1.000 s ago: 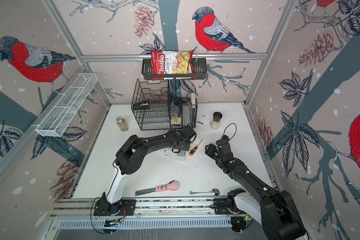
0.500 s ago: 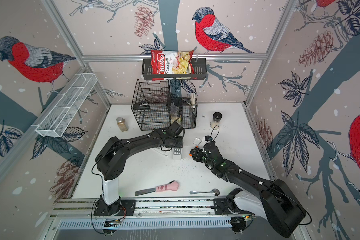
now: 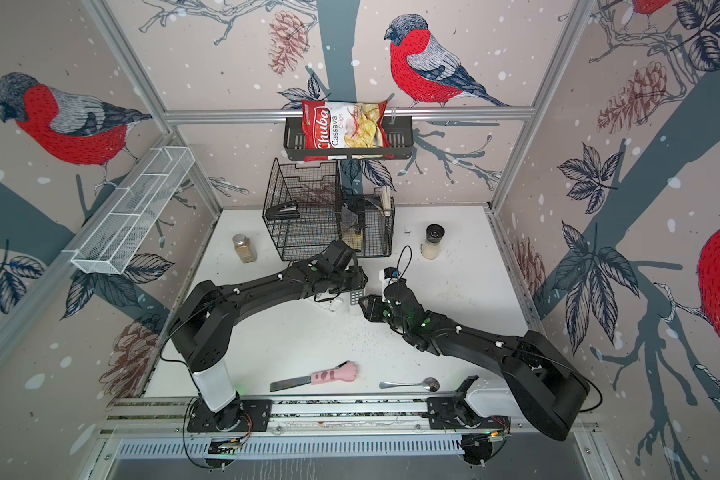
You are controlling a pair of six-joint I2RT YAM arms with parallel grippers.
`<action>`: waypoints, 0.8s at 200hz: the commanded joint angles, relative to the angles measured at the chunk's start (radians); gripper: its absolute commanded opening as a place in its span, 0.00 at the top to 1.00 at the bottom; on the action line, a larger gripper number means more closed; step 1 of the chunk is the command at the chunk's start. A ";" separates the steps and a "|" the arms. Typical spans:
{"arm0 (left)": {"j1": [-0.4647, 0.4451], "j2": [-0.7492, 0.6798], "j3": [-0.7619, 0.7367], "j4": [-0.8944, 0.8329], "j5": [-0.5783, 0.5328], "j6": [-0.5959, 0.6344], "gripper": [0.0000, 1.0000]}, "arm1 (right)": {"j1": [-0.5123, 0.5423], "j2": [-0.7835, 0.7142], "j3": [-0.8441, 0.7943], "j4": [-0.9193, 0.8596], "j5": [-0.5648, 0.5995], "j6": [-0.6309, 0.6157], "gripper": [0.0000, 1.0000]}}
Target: Unload the batteries from the remote control
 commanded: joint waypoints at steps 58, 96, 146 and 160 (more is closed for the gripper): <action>0.005 -0.071 -0.054 0.102 0.016 -0.034 0.48 | 0.024 0.097 0.065 0.055 0.017 -0.002 0.66; 0.011 -0.082 -0.070 0.113 0.007 -0.043 0.48 | 0.027 0.105 0.076 0.061 0.018 -0.008 0.78; 0.019 -0.089 -0.078 0.124 0.013 -0.056 0.35 | 0.032 0.115 0.106 0.013 0.022 -0.061 0.87; 0.026 -0.098 -0.077 0.123 0.018 -0.060 0.30 | 0.033 0.118 0.119 -0.010 0.025 -0.084 0.88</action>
